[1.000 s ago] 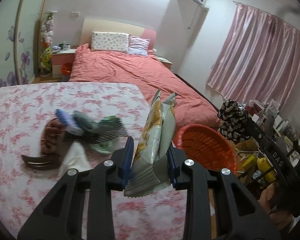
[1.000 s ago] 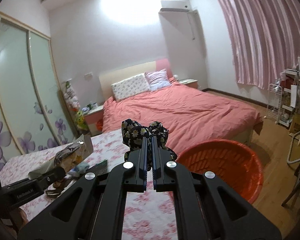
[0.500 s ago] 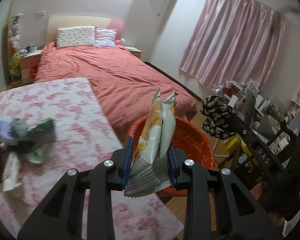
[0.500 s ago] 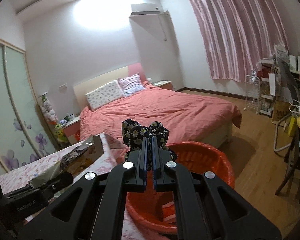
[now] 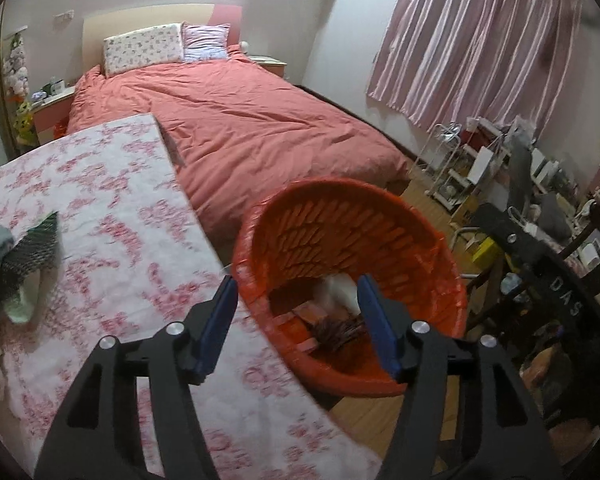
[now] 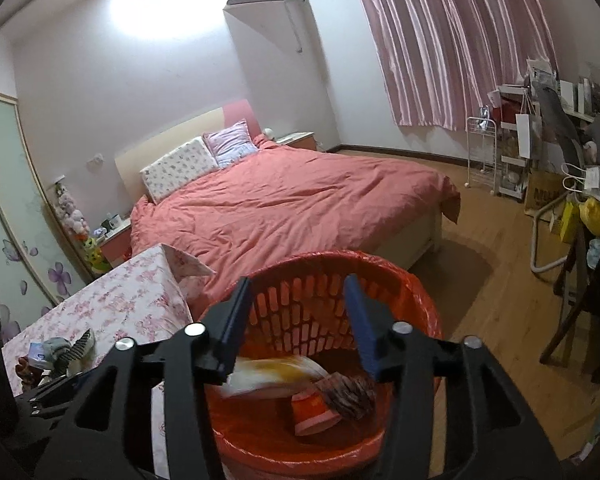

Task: Collect trash
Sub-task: 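Carry both items over the orange basket and open both tools to release, then return both tools to the pile and grasp the white tissue with the right tool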

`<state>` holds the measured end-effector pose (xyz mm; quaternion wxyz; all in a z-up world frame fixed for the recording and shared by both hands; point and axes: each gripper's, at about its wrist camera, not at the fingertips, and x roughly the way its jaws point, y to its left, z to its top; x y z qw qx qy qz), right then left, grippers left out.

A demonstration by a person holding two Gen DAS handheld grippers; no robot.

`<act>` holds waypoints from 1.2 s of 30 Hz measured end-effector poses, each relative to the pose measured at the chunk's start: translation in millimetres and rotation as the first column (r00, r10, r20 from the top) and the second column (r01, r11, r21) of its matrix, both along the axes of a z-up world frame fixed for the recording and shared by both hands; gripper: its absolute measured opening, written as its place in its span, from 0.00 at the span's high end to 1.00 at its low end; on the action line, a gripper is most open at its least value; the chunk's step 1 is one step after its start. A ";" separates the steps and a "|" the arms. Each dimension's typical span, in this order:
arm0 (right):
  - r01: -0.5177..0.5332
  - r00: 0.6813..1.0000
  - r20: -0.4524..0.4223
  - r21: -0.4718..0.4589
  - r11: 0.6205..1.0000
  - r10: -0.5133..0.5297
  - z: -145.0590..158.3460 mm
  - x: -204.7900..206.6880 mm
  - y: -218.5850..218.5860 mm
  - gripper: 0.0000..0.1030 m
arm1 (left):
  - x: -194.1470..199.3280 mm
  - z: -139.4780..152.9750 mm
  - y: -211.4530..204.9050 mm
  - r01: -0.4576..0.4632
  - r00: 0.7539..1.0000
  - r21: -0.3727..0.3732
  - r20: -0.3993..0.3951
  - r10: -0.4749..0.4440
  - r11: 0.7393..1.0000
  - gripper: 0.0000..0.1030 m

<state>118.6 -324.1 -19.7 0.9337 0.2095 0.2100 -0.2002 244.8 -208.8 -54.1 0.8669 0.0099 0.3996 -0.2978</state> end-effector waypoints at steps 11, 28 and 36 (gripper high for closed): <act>-0.051 0.998 -0.031 -0.045 0.998 0.050 11.6 8.3 30.5 0.33 | -15.2 16.1 72.1 -0.110 0.992 0.059 0.066 0.106 0.992 0.26; -0.361 0.931 -0.086 -0.080 0.929 0.355 22.5 32.0 158.0 0.30 | -34.1 38.2 249.9 -0.419 0.901 0.046 0.140 0.410 0.907 0.22; -0.544 0.836 -0.134 -0.068 0.837 0.532 20.5 47.9 237.2 0.25 | -36.8 24.6 339.0 -0.601 0.797 0.083 0.134 0.589 0.795 0.22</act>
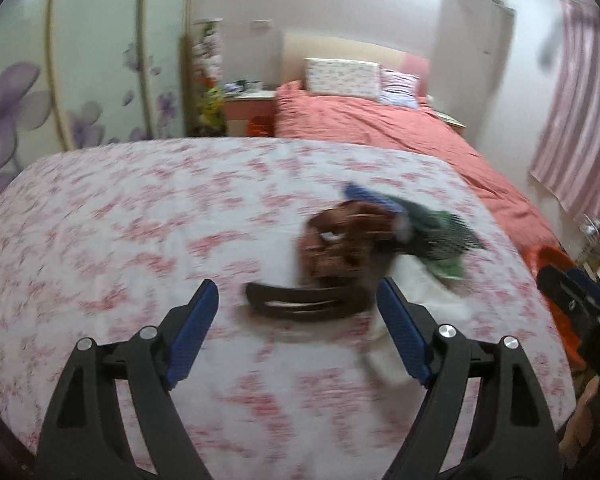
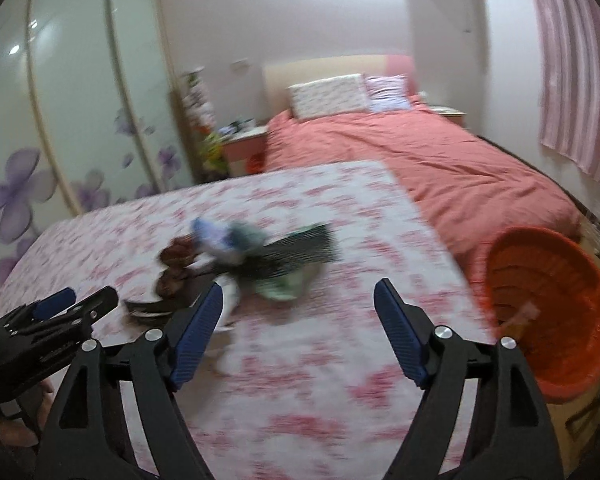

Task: Collect trash
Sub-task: 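Return both tools to the pile and grasp the white tissue with the right tool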

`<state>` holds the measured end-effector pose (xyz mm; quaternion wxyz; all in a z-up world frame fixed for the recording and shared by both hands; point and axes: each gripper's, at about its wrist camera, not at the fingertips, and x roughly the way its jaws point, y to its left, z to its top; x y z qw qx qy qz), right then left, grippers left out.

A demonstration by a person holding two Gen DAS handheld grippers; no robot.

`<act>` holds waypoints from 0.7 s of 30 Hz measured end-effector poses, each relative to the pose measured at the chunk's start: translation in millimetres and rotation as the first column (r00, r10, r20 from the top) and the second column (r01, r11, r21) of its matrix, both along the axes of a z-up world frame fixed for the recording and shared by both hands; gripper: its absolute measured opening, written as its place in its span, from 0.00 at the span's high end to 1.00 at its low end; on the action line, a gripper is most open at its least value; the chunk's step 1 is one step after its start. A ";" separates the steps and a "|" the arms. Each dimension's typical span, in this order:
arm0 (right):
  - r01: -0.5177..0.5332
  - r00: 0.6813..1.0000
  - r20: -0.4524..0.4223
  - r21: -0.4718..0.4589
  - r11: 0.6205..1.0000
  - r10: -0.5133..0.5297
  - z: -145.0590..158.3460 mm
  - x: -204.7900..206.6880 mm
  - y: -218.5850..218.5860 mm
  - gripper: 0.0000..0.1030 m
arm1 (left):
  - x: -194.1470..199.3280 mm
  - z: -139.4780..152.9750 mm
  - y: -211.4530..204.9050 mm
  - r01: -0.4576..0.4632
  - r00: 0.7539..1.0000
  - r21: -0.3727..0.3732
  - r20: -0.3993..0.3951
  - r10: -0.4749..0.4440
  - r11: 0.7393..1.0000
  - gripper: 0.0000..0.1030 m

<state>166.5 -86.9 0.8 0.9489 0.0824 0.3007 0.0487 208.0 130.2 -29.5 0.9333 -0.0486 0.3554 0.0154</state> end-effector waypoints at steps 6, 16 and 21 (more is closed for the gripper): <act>-0.059 0.995 -0.076 0.002 0.998 0.059 -15.2 24.1 43.6 0.24 | -6.9 -9.4 28.2 -0.044 0.999 0.006 -0.026 0.044 0.999 0.22; -0.078 0.968 -0.235 0.038 0.996 0.085 -56.8 51.9 65.7 0.30 | -1.9 -31.1 33.9 -0.045 0.997 -0.024 -0.070 0.044 0.999 0.19; -0.115 0.961 -0.244 0.072 0.991 0.130 -61.5 50.3 65.7 0.59 | 4.4 -35.8 23.2 -0.027 0.996 -0.030 -0.088 0.024 0.999 0.18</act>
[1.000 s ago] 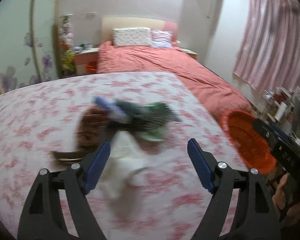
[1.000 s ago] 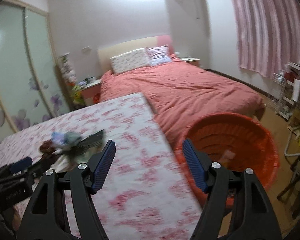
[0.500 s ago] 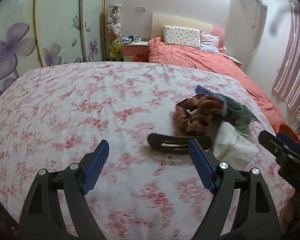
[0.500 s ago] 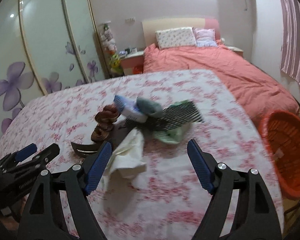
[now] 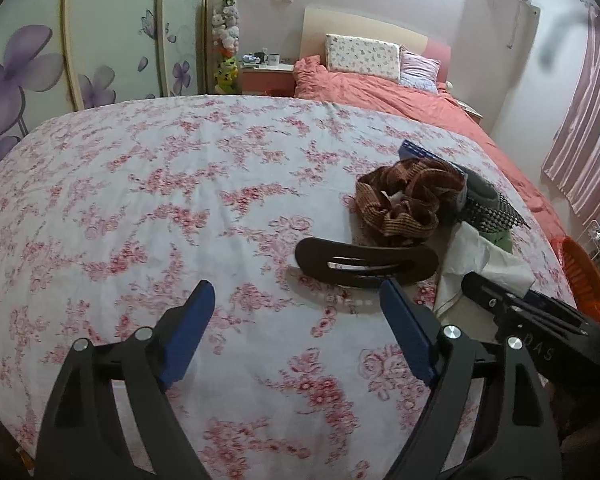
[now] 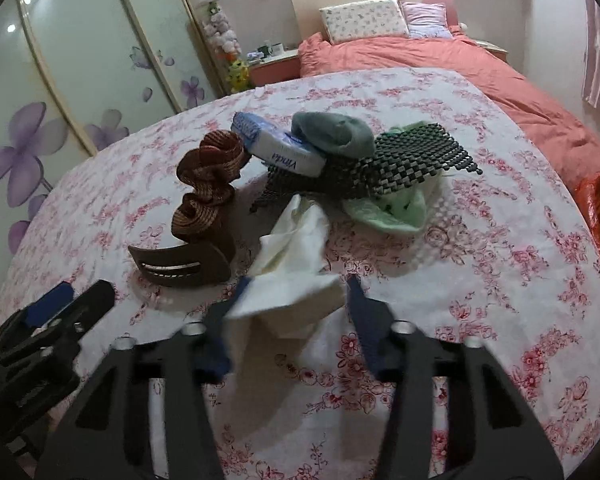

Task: Collect trash
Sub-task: 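Return both tools to the pile and grasp the white tissue with the right tool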

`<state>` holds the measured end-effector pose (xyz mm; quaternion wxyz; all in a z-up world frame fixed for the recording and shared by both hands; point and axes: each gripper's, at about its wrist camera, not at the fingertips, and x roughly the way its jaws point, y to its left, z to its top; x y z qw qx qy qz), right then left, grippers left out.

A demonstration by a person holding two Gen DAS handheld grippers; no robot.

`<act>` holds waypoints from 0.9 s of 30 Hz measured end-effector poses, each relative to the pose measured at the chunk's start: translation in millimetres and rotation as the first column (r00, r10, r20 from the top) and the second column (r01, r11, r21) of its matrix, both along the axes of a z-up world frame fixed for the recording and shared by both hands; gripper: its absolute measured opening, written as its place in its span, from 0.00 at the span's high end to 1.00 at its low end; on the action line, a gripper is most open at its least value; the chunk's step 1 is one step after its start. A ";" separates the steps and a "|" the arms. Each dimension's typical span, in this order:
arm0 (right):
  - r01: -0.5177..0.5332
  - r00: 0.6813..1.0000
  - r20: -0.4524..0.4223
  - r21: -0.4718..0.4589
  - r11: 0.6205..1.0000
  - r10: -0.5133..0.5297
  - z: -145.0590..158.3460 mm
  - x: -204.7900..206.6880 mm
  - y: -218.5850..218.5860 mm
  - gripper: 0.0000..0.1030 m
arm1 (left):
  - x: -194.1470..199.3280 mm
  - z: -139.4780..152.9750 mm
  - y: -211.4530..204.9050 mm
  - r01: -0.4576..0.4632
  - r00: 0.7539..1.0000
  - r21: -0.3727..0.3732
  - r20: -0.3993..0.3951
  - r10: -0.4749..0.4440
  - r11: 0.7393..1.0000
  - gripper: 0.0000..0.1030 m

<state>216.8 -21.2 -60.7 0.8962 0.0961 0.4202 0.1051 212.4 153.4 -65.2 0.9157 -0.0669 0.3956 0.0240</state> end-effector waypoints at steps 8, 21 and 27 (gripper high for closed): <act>0.031 0.998 0.049 -0.022 0.999 -0.030 12.1 -11.9 -19.2 0.60 | 15.4 -1.1 -27.0 0.028 1.000 -0.001 -0.012 -0.028 1.000 0.11; 0.091 0.995 0.055 -0.034 0.995 -0.089 8.8 -14.1 -52.3 0.60 | 46.5 -8.5 -70.6 0.018 0.998 0.066 -0.055 -0.014 0.998 0.05; 0.090 0.995 0.056 -0.030 0.995 -0.088 8.2 -14.7 -55.2 0.60 | 51.9 -12.8 -73.8 -0.019 0.998 0.150 -0.058 0.028 0.988 0.05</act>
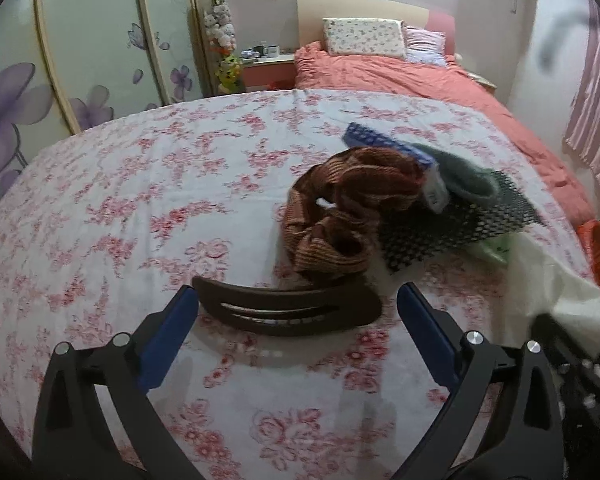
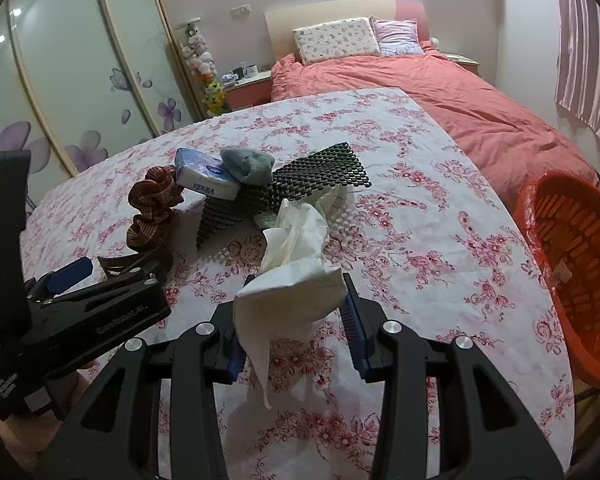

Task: Collect trash
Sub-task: 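Return both tools to the pile and grasp the white tissue with the right tool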

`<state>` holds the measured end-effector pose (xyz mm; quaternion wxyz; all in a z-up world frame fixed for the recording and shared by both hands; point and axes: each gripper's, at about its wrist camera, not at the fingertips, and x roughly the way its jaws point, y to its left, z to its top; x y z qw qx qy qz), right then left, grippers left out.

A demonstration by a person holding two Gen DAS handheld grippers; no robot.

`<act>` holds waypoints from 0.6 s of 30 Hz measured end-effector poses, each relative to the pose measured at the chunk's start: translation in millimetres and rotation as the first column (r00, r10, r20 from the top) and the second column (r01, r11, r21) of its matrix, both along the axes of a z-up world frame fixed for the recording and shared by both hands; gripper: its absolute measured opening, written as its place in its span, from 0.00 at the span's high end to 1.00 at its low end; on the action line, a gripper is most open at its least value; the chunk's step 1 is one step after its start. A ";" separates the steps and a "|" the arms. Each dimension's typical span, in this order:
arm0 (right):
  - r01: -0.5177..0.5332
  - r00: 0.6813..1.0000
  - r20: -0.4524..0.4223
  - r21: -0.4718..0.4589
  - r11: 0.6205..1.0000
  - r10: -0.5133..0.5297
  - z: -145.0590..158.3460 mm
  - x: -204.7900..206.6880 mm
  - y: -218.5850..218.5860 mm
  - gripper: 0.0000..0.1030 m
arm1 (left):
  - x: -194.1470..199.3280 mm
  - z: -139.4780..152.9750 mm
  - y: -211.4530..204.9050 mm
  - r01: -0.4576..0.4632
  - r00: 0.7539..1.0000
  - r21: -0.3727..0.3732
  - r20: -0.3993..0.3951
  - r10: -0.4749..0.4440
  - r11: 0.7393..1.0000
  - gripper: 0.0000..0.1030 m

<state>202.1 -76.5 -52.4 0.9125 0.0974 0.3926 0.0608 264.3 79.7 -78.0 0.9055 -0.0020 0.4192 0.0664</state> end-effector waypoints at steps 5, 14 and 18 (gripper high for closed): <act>0.004 1.000 0.001 0.007 1.000 -0.004 -1.4 0.6 -4.1 0.60 | -6.0 -0.9 17.4 -0.013 1.000 -0.017 -0.002 0.013 1.000 0.05; 0.009 1.000 -0.001 0.014 1.000 -0.009 -1.9 -0.8 -5.8 0.60 | -26.8 -1.9 62.4 -0.006 1.000 -0.039 -0.006 0.006 0.999 0.05; 0.010 1.000 -0.001 0.016 1.000 -0.010 -2.4 0.3 -6.9 0.60 | -36.2 -1.1 84.0 -0.016 1.000 -0.089 -0.014 0.014 0.996 0.05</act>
